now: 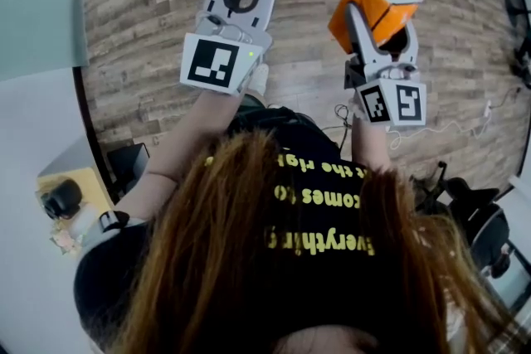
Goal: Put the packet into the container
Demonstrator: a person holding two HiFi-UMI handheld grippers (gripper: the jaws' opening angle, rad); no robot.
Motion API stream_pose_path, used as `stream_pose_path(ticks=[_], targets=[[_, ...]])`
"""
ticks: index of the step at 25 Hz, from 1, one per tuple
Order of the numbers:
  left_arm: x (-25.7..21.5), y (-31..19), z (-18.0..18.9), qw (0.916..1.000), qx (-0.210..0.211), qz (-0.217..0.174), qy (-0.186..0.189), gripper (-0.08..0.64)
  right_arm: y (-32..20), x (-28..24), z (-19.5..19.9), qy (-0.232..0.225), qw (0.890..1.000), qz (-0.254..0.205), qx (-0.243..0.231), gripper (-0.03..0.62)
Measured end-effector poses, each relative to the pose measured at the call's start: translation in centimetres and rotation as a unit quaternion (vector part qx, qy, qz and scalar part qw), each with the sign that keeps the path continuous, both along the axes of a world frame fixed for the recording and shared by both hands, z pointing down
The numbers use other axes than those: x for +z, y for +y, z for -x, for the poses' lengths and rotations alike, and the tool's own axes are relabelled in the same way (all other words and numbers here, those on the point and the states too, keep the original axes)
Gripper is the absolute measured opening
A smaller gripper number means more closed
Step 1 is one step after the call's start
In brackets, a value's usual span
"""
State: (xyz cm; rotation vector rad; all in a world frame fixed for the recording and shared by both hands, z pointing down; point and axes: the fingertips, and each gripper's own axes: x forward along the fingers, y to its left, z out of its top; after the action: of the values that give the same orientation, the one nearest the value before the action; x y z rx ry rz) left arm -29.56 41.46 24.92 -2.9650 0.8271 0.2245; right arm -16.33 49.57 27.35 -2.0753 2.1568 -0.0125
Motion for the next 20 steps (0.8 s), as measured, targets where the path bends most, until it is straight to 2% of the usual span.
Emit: stream_pose_path(ticks=[7, 13, 20], targets=[[0.0, -4.3, -0.7, 0.9999, 0.015, 0.002, 0.006, 0.001, -4.1, -0.7, -0.3, 0.006, 1.000, -0.022, 0.017, 0.362], [0.5, -7.4, -1.2, 0.9994, 0.032, 0.008, 0.009, 0.001, -7.1, -0.4, -1.1, 0.003, 0.999, -0.022, 0.033, 0.362], [0.9, -10.2, -1.8, 0.9993, 0.034, 0.016, -0.001, 0.000, -9.4, -0.3, -2.3, -0.007, 0.998, -0.019, 0.051, 0.362]])
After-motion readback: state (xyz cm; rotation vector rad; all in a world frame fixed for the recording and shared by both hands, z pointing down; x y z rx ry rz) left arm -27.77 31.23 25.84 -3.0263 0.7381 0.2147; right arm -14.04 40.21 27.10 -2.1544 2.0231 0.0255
